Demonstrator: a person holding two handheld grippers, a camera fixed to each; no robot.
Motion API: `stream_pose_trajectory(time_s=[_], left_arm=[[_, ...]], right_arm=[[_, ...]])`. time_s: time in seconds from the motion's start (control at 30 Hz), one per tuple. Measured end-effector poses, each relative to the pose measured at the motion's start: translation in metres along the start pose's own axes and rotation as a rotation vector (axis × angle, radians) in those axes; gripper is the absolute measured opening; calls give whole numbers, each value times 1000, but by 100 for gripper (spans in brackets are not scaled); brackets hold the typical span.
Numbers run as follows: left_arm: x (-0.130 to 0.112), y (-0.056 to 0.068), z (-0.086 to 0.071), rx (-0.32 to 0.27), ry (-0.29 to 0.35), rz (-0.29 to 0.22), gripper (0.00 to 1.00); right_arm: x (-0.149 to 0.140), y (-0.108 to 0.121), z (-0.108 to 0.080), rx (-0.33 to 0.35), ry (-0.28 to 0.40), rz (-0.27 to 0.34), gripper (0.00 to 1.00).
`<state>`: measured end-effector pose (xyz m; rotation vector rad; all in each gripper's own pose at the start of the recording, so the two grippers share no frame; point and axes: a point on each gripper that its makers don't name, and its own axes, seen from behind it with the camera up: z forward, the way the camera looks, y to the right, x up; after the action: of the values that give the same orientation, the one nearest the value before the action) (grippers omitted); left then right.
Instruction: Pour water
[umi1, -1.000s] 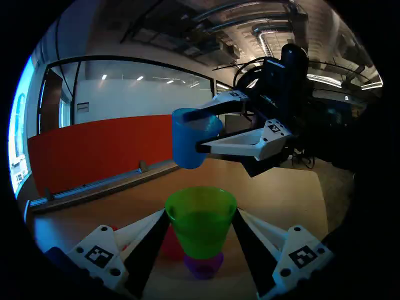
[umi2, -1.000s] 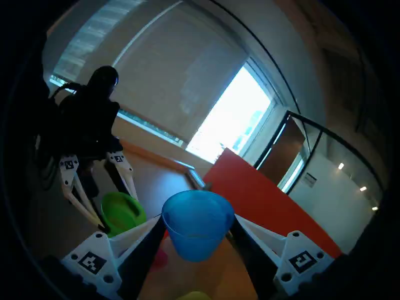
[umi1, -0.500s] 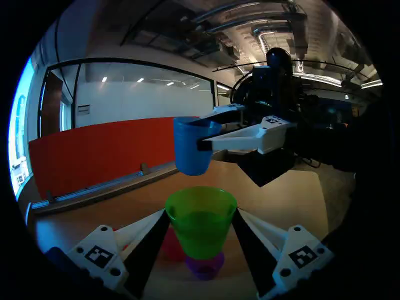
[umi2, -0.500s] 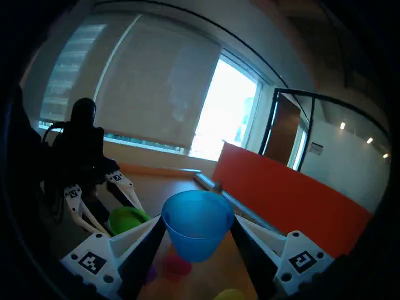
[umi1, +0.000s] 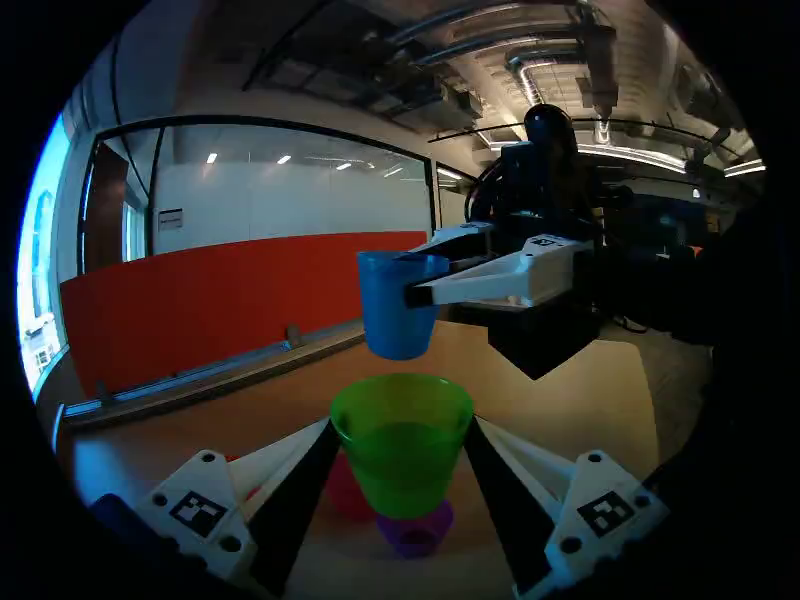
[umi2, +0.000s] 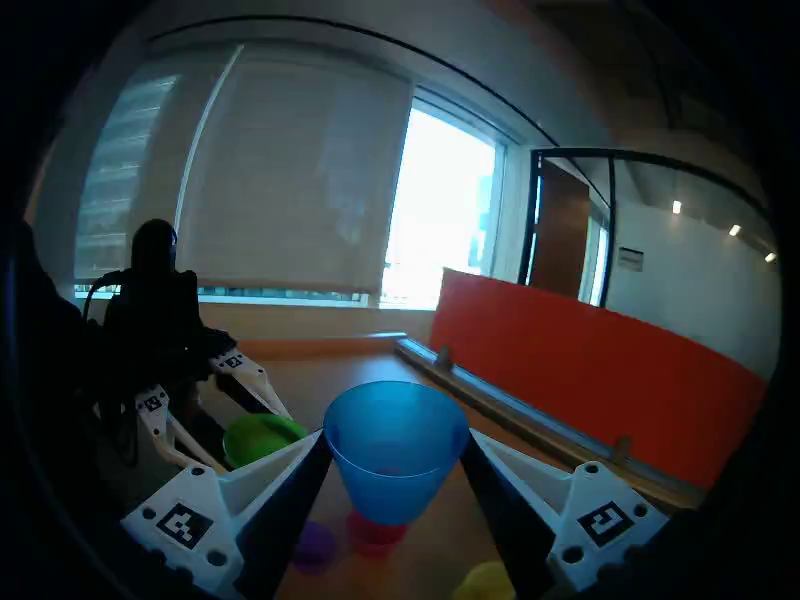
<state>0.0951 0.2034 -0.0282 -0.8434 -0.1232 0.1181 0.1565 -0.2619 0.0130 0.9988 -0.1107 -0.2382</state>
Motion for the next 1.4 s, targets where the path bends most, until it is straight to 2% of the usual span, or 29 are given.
stream_pose_trajectory(time_s=[0.77,1.17,1.4], left_arm=[[-21,-26,-9,56,-38,-30,85],[-46,-38,-16,82,-100,-52,85],[-62,-43,-14,88,-141,-51,85]], right_arm=[[-55,4,-5,-10,-109,37,91],[-78,3,-6,-11,-143,53,91],[-93,2,-5,-11,-167,60,91]])
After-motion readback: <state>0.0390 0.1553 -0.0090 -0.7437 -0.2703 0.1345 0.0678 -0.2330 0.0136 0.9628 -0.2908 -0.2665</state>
